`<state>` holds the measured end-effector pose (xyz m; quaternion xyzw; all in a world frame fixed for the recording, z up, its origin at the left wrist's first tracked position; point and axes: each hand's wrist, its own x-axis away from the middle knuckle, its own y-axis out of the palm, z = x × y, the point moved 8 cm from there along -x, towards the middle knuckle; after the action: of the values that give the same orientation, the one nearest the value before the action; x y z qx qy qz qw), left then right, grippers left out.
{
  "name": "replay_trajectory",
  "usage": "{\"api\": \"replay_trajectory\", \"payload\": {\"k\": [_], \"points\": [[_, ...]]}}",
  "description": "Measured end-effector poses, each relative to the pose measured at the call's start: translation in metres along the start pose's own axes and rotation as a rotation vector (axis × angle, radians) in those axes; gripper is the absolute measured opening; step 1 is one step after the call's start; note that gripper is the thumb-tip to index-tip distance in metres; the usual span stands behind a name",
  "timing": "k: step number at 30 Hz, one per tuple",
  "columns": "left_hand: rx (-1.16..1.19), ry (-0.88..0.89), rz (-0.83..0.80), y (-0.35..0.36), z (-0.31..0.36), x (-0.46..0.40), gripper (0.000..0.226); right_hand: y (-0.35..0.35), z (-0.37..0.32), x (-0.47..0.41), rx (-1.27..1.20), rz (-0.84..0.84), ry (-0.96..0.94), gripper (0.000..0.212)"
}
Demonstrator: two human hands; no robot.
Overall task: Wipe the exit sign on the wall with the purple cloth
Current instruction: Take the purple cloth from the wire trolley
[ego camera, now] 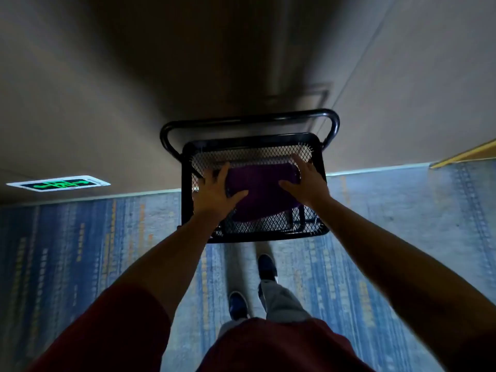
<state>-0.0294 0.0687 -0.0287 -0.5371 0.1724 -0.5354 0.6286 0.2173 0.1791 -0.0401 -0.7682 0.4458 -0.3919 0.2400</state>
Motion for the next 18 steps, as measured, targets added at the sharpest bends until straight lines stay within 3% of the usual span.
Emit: {"api": "replay_trajectory", "payload": {"k": [4,14,18], "points": [[0.474,-0.233,-0.007,0.030,-0.012,-0.008,0.092,0.015,0.009,-0.003,-0.016,-0.054,0.045,0.093],[0.647,-0.336,0.051,0.061,-0.012,-0.016,0.079,0.057,0.016,-0.003,-0.296,-0.090,0.179,0.088],[0.688,-0.321,-0.055,0.071,0.006,-0.020,0.078,0.065,0.014,-0.004,-0.365,-0.108,0.206,0.080]]}}
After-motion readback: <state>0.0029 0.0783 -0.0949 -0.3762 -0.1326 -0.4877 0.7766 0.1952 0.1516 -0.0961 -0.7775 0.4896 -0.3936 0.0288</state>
